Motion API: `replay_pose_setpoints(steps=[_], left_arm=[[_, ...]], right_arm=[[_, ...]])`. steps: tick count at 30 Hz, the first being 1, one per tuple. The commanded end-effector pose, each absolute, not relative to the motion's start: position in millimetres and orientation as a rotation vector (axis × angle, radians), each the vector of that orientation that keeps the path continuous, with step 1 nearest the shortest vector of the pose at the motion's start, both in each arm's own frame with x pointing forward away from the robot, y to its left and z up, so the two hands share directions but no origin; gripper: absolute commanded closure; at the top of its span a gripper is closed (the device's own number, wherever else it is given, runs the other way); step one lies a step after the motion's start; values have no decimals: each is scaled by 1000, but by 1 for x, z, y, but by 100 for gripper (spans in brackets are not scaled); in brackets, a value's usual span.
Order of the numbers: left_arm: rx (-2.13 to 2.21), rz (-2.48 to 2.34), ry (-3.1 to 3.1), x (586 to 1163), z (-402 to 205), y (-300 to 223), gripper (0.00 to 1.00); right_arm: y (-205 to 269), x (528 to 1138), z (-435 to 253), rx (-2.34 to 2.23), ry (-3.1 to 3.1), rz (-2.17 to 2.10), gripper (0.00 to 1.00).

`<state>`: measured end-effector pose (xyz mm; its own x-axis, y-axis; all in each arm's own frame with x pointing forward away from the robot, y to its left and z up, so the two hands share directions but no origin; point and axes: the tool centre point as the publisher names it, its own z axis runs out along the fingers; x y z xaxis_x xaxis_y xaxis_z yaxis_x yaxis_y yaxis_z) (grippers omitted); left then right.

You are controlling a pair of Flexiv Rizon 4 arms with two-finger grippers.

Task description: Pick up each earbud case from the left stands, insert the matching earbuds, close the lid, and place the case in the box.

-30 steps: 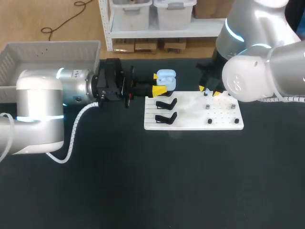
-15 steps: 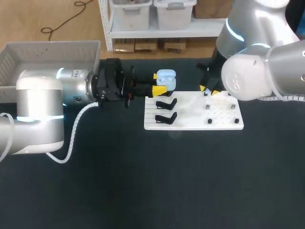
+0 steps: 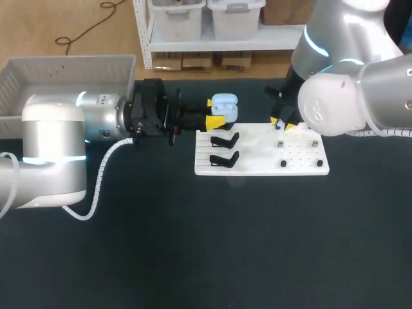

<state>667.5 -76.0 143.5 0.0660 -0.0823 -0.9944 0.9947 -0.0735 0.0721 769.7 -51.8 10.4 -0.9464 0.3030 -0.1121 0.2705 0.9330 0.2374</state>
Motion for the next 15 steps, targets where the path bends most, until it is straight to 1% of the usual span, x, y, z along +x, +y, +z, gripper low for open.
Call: replay_pose_setpoints(steps=[1, 2, 5, 6, 7, 8, 15], left_arm=[[1236, -1251, 1060, 668, 143, -76, 100], [1236, -1251, 1060, 668, 143, -76, 100], [1236, -1251, 1060, 668, 143, -76, 100], [1236, -1251, 1060, 668, 143, -76, 100], [1236, -1251, 1060, 668, 143, -76, 100], [1236, -1251, 1060, 668, 143, -76, 100], [1236, -1251, 1060, 668, 143, -76, 100]], right_arm=[[-52, 768, 11, 443, 2939, 324, 79], [-52, 768, 11, 444, 2938, 323, 83], [-52, 767, 12, 445, 2939, 316, 89], [-52, 767, 12, 446, 2939, 315, 92], [-52, 767, 12, 446, 2939, 315, 98], [-52, 767, 12, 445, 2939, 314, 100], [-53, 761, 20, 440, 2922, 327, 100]])
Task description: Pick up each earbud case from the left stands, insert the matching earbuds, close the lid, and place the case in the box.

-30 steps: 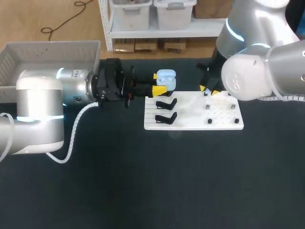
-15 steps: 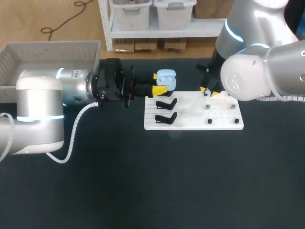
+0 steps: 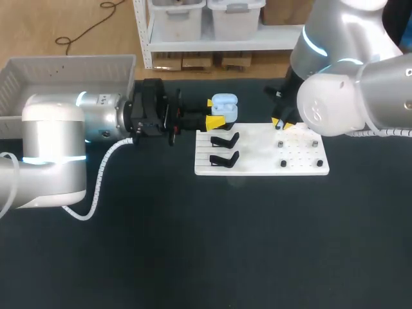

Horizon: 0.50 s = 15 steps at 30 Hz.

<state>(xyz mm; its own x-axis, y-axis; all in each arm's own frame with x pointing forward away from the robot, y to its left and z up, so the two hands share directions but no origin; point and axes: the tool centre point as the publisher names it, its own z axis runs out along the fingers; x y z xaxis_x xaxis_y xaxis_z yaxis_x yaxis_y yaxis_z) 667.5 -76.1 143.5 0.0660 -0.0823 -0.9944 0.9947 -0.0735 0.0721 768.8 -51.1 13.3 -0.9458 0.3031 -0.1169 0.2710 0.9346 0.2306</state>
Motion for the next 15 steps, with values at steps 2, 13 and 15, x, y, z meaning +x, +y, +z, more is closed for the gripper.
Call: replay_pose_setpoints(steps=[2, 13, 15], left_arm=[[1236, -1251, 1060, 668, 143, -76, 100], [1236, -1251, 1060, 668, 143, -76, 100], [1236, -1251, 1060, 668, 143, -76, 100]], right_arm=[[-53, 758, 23, 441, 2919, 329, 100], [-58, 735, 65, 430, 2868, 328, 100], [-59, 731, 78, 442, 2915, 330, 100]])
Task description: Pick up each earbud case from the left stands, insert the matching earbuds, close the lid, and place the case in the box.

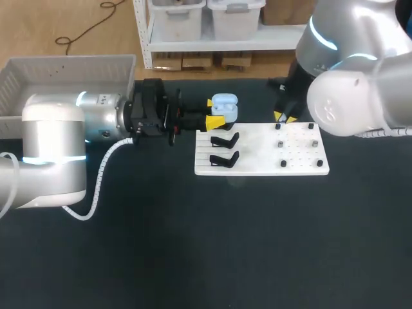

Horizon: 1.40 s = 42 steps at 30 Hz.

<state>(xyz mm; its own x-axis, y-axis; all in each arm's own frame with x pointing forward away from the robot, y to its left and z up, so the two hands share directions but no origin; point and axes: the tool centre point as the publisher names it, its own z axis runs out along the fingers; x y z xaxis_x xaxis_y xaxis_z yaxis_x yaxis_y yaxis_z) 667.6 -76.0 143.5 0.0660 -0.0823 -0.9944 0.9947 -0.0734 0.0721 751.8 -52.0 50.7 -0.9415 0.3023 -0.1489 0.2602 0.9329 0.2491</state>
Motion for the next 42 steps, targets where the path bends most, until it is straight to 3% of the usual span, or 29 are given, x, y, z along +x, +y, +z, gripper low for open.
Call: replay_pose_setpoints(steps=[1, 22, 42], left_arm=[[1236, -1251, 1060, 668, 143, -76, 100], [1236, -1251, 1060, 668, 143, -76, 100], [1236, -1251, 1060, 668, 143, -76, 100]], right_arm=[[-59, 728, 84, 437, 2914, 337, 100], [-21, 668, 214, 45, 3052, 343, 100], [65, 654, 221, -421, 3092, 287, 100]])
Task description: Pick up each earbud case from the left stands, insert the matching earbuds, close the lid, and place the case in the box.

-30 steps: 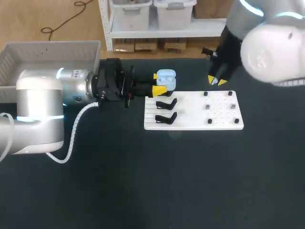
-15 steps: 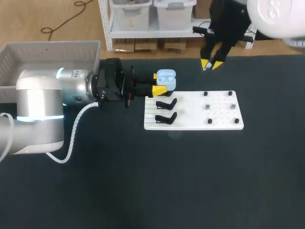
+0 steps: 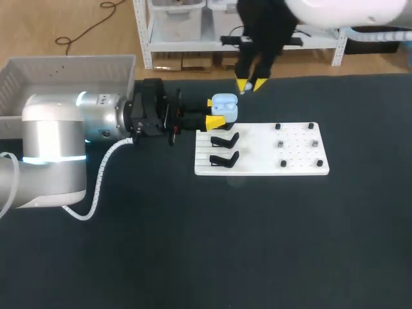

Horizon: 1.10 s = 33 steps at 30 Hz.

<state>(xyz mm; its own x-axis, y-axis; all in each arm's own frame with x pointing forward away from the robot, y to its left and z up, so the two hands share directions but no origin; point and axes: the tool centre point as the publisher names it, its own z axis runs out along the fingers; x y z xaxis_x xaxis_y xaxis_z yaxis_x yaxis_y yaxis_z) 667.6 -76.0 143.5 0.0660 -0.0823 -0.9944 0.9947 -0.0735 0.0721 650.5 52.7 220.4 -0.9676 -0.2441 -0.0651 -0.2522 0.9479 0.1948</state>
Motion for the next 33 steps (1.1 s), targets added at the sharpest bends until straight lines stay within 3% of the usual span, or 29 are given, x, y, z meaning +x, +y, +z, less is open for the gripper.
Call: replay_pose_setpoints(steps=[1, 33], left_arm=[[1236, -1251, 1060, 668, 143, -76, 100], [1236, -1251, 1060, 668, 143, -76, 100]], right_arm=[[68, 653, 221, -439, 3092, 288, 100], [84, 652, 211, -610, 3082, 345, 100]])
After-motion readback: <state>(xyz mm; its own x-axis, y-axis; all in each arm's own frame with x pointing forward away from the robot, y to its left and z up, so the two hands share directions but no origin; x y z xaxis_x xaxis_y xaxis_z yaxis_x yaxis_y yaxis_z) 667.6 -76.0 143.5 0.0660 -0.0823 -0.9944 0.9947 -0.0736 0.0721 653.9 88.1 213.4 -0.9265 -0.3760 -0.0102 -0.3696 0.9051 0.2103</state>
